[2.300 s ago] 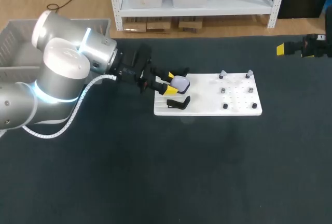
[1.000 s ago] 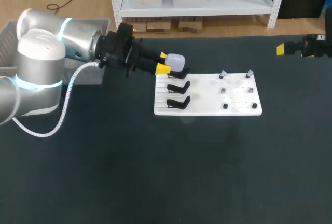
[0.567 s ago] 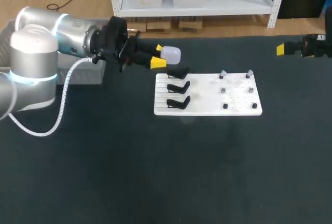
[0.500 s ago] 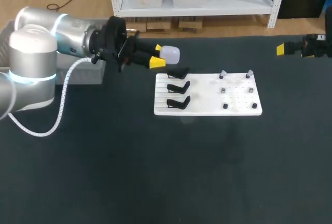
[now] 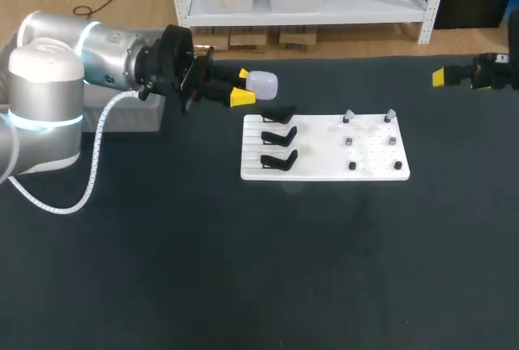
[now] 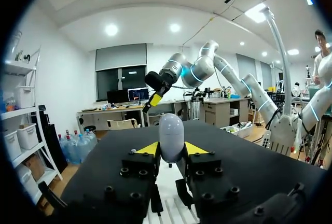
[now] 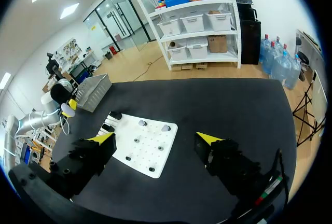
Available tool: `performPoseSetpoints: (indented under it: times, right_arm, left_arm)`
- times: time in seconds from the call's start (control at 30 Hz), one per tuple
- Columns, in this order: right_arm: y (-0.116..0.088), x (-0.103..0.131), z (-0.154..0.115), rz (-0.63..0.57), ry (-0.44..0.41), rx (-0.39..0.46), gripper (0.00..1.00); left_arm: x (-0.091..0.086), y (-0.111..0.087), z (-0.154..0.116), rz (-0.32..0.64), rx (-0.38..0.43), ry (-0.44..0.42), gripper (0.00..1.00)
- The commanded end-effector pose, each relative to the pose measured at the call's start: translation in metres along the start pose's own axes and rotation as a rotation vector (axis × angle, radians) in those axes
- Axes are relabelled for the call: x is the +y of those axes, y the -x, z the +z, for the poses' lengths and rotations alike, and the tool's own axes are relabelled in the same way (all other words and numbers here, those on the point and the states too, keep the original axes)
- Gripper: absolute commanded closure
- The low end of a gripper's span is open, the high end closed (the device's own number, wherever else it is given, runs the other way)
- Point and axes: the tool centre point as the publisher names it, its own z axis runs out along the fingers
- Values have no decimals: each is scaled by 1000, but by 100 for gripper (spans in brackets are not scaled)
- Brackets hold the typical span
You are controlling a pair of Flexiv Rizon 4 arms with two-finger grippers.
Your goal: Pick up each earbud case from the left stands, insert the matching earbuds, close the lid, and place the case in the box.
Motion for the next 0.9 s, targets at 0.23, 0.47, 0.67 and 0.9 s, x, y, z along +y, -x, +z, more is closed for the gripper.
performPoseSetpoints:
  times: [0.23,0.47,0.67,0.9]
  right_arm:
    - [0,0,0,0,0,0,0]
    - [11,25,-8,-60,50,-17,0]
    - [9,59,-18,-111,84,-17,0]
    - [-9,99,-18,-136,94,41,0]
  left_arm:
    - [-2,0,0,2,1,6,100]
    - [0,2,7,-3,-2,46,100]
    - [-3,3,11,-22,-22,53,100]
    - [-10,-2,14,-59,-34,58,100]
